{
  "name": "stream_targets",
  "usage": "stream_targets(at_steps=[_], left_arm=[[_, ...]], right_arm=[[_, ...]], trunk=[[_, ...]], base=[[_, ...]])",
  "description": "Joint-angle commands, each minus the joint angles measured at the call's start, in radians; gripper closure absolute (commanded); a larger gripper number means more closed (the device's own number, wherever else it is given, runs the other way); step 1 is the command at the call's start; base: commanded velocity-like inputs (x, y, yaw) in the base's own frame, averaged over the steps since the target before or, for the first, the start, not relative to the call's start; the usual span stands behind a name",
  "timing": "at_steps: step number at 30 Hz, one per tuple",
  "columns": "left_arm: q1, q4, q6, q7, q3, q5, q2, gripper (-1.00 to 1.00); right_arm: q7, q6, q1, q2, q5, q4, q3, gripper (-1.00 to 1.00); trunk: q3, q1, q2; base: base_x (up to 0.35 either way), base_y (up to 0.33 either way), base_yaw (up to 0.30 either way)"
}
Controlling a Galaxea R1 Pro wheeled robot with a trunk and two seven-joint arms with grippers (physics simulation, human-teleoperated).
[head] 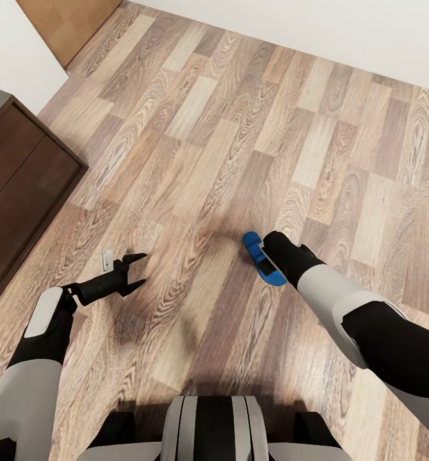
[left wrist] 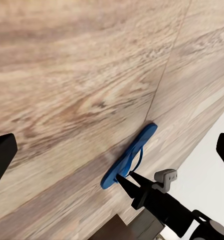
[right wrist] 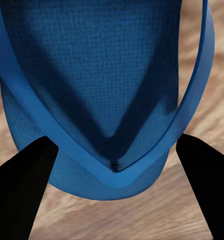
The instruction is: In the bedroom, move the book from the bed onto either nightstand, and place the two sandals side by side next to the bed.
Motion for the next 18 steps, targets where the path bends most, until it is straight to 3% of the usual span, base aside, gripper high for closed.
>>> stream_targets(at_steps=[1, 11, 18], left_arm=[[0.000, 0.000, 0.004, 0.010, 0.002, 0.010, 0.000, -1.00], [0.002, 0.000, 0.004, 0.010, 0.002, 0.010, 0.000, -1.00], [0.004, 0.004, 0.004, 0.011, 0.002, 0.009, 0.001, -1.00]], right_arm=[[0.009, 0.004, 0.000, 0.000, 0.002, -0.001, 0.003, 1.00], [0.009, 0.004, 0.000, 0.001, 0.002, -0.001, 0.003, 1.00], [0.009, 0.004, 0.000, 0.004, 0.002, -0.001, 0.004, 1.00]], trunk=[[-0.001, 0.000, 0.000], [-0.001, 0.000, 0.000], [0.027, -0.003, 0.001]], base=[[0.000, 0.000, 0.000], [0.000, 0.000, 0.000], [0.000, 0.000, 0.000]])
